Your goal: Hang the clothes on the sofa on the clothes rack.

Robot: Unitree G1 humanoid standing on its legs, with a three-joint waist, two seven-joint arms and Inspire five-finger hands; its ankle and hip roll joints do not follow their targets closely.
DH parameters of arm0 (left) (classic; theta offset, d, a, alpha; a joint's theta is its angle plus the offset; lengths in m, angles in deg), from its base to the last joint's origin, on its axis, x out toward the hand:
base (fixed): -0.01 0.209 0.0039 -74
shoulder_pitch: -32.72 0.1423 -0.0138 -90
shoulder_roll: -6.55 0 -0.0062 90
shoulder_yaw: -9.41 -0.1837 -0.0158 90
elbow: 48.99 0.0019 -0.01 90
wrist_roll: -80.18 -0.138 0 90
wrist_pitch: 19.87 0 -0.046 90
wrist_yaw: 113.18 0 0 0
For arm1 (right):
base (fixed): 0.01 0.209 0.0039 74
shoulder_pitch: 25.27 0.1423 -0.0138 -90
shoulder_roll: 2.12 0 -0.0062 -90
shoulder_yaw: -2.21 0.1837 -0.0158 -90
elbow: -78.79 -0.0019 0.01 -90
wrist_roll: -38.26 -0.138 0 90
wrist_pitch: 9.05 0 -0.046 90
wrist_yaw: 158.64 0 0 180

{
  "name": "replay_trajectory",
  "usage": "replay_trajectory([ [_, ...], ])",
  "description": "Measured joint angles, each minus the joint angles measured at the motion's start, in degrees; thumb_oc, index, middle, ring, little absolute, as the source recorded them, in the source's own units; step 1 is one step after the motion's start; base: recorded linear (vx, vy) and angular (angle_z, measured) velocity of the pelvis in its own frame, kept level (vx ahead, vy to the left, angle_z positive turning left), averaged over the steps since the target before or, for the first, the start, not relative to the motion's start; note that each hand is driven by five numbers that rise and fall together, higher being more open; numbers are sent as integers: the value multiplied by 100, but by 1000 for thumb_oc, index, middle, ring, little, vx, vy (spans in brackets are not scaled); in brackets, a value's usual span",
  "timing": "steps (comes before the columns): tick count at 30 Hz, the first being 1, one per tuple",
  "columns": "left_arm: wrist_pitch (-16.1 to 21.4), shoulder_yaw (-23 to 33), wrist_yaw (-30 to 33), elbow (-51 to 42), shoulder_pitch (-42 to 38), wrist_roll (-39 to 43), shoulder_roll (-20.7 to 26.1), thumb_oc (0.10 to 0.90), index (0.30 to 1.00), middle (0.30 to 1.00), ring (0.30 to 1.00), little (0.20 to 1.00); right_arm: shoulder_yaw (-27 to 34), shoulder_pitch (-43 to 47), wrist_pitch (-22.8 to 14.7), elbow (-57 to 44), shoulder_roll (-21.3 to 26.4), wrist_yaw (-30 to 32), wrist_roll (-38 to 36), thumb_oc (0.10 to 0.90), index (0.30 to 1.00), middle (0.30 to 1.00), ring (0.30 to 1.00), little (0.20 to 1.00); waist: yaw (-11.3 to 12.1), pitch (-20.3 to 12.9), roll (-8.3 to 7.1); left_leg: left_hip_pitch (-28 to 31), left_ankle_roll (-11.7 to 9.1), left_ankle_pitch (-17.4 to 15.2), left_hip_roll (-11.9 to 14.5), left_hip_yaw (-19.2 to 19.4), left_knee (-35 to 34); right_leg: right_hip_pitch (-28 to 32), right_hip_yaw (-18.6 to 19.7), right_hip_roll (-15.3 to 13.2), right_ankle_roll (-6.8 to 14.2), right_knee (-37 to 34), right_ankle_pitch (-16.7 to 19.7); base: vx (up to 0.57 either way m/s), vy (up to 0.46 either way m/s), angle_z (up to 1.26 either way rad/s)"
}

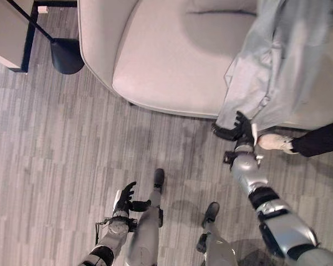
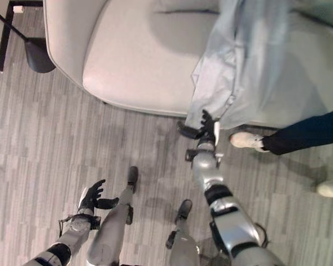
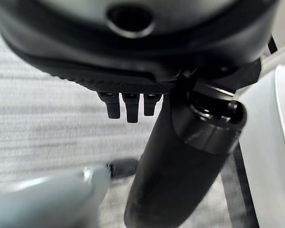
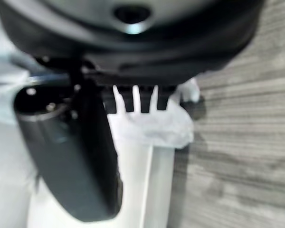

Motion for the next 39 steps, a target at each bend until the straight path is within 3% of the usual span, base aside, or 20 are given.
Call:
replay_trajectory([
  [3, -106, 325, 0, 201, 128, -321, -187, 800, 900, 900, 900, 900, 34, -1477, 25, -1215, -112, 17, 540, 800, 900, 900, 900, 900, 12, -133, -95, 493, 44, -30, -143, -40, -105, 505, -91, -127, 42, -4, -27, 95, 1, 15],
  [5, -128, 356, 17, 434, 320, -541, -155, 800, 900, 900, 900, 900, -209, -1930, 68, -1105, -109, -84, 856, 800, 900, 900, 900, 900, -29, -728, -190, 542, 55, -40, -184, -5, -155, 513, -40, -183, 63, -7, -101, 106, 21, -3],
  [10, -180, 468, 15, 504, 503, -915, -202, 800, 900, 900, 900, 900, -443, -2174, 114, -1269, 222, -295, 1641, 800, 900, 900, 900, 900, -18, -1036, -157, 809, 82, -67, -198, -14, -173, 821, -116, -187, 88, -4, -95, 68, 51, 5],
  [14, -250, 603, 19, 654, 706, -1116, -133, 800, 900, 900, 900, 900, -724, -2454, 123, -1522, 255, -611, 2107, 800, 900, 900, 900, 900, 15, -1610, -305, 961, 78, -148, -265, 2, -148, 1017, -264, -277, 15, -5, -187, 86, 213, 19],
  [15, -257, 635, -9, 905, 570, -1218, -191, 800, 900, 900, 900, 900, -721, -2868, 228, -2023, 355, -666, 2121, 800, 900, 900, 900, 900, -15, -1613, -345, 873, 564, -668, -601, 51, 774, 1396, -480, -606, 84, 109, -205, 93, 508, 34],
  [17, -245, 687, 29, 1260, 686, -1320, -290, 800, 900, 900, 900, 900, -877, -3206, 219, -2102, 294, -719, 2260, 800, 900, 900, 900, 900, -45, -2059, -234, 1045, 467, -1067, -775, 166, 1020, 1499, -504, -814, -174, 617, -172, 46, 430, 22],
  [18, -251, 588, 18, 1311, 676, -1339, -249, 800, 900, 900, 900, 900, -936, -3232, 232, -2115, 221, -714, 2286, 800, 900, 900, 900, 900, -123, -2170, -287, 1127, 592, -1174, -907, 195, 1120, 1346, -483, -1022, -177, 996, -173, -1, 321, 31],
  [19, -268, 566, 3, 1382, 734, -1411, -270, 800, 900, 900, 900, 900, -990, -3201, 209, -2100, 214, -721, 2333, 800, 900, 900, 900, 900, -192, -2197, -153, 1165, 760, -1279, -870, 195, 1269, 1311, -483, -1105, -184, 1480, -209, 2, 331, 29],
  [21, -342, 461, 4, 1287, 872, -1429, -153, 800, 900, 900, 900, 900, -1136, -3045, 229, -1789, 9, -718, 2340, 800, 900, 900, 900, 900, -122, -2314, -143, 1573, 739, -1263, -1012, 383, 656, 813, -302, -1432, -362, 2392, -8, 23, 321, -22],
  [22, -364, 425, -5, 1295, 905, -1429, -97, 800, 900, 900, 900, 900, -1264, -2851, 231, -1681, -50, -720, 2339, 800, 900, 900, 900, 900, -161, -2306, -69, 1824, 883, -1165, -1034, 350, 385, 573, -271, -1507, -463, 2886, 232, 55, 311, -28],
  [23, -401, 393, -28, 1294, 906, -1429, -76, 800, 900, 900, 900, 900, -1291, -2766, 210, -1650, -109, -715, 2340, 800, 900, 900, 900, 900, -238, -2195, 128, 1951, 1124, -774, -1035, 138, 255, 252, 109, -1362, -253, 3519, -9, 68, 261, 24],
  [24, -449, 417, -27, 1299, 908, -1422, -71, 800, 900, 900, 900, 900, -1324, -2768, 214, -1632, -181, -716, 2333, 800, 900, 900, 900, 900, -316, -2156, 173, 2029, 1121, -742, -1069, -16, 162, 36, 629, -955, -95, 3789, -518, 74, 193, 56],
  [26, -508, 555, -33, 1299, 945, -1421, -77, 800, 900, 900, 900, 900, -1401, -2792, 219, -1624, -187, -729, 2332, 800, 900, 900, 900, 900, -365, -2005, 339, 2139, 987, -678, -1060, -211, -3, -289, 1098, 30, -246, 3848, -1199, 54, 73, 65],
  [27, -508, 570, -36, 1337, 1033, -1421, -103, 800, 900, 900, 900, 900, -1443, -2793, 225, -1618, -150, -733, 2329, 800, 900, 900, 900, 900, -372, -1958, 327, 2223, 763, -763, -1068, -199, -108, -430, 883, 489, -455, 3609, -1330, 24, 0, 59],
  [28, -516, 571, -35, 1421, 1044, -1420, -109, 800, 900, 900, 900, 900, -1493, -2782, 236, -1556, -142, -733, 2327, 800, 900, 900, 900, 900, -407, -1867, 210, 2227, 6, -1245, -1070, 146, 21, -502, 658, 762, -806, 3128, -1243, 16, -11, 71],
  [29, -514, 610, -64, 1536, 1057, -1405, -30, 800, 900, 900, 900, 900, -1554, -2743, 228, -1550, -160, -751, 2329, 800, 900, 900, 900, 900, -437, -1722, -84, 1978, 358, -1584, -1218, 304, 849, -606, 641, 769, -836, 2895, -1208, 40, -18, 70],
  [30, -552, 634, -107, 1533, 1080, -1369, 78, 800, 900, 900, 900, 900, -1555, -2746, 213, -1649, -91, -770, 2328, 800, 900, 900, 900, 900, -508, -1666, -97, 1723, 726, -1590, -963, 168, 1507, -803, 650, 922, -745, 2993, -1233, 63, -17, 45],
  [31, -683, 768, -109, 1552, 1198, -1287, 100, 800, 900, 900, 900, 900, -1577, -2666, 199, -1471, -116, -826, 2331, 800, 900, 900, 900, 900, -408, -1661, -296, 1848, 831, -1654, -1157, 239, 1307, -1001, 1009, 1124, -706, 2714, -1190, 86, -21, 29],
  [33, -746, 807, -125, 1521, 1352, -1207, 137, 800, 900, 900, 900, 900, -1519, -2689, 219, -1423, -61, -822, 2332, 800, 900, 900, 900, 900, -412, -1648, -257, 2105, 877, -1466, -1214, 228, 879, -901, 1000, 1269, -858, 2360, -1057, 81, -51, 12],
  [39, -750, 860, -160, 1471, 1678, -1059, -231, 800, 900, 900, 900, 900, -1202, -2849, 297, -1415, 178, -764, 2344, 800, 900, 900, 900, 900, -332, -1728, 138, 2504, 519, -1378, -1244, -70, 483, -326, 1053, 1618, -1193, 1654, -912, 98, -53, 19],
])
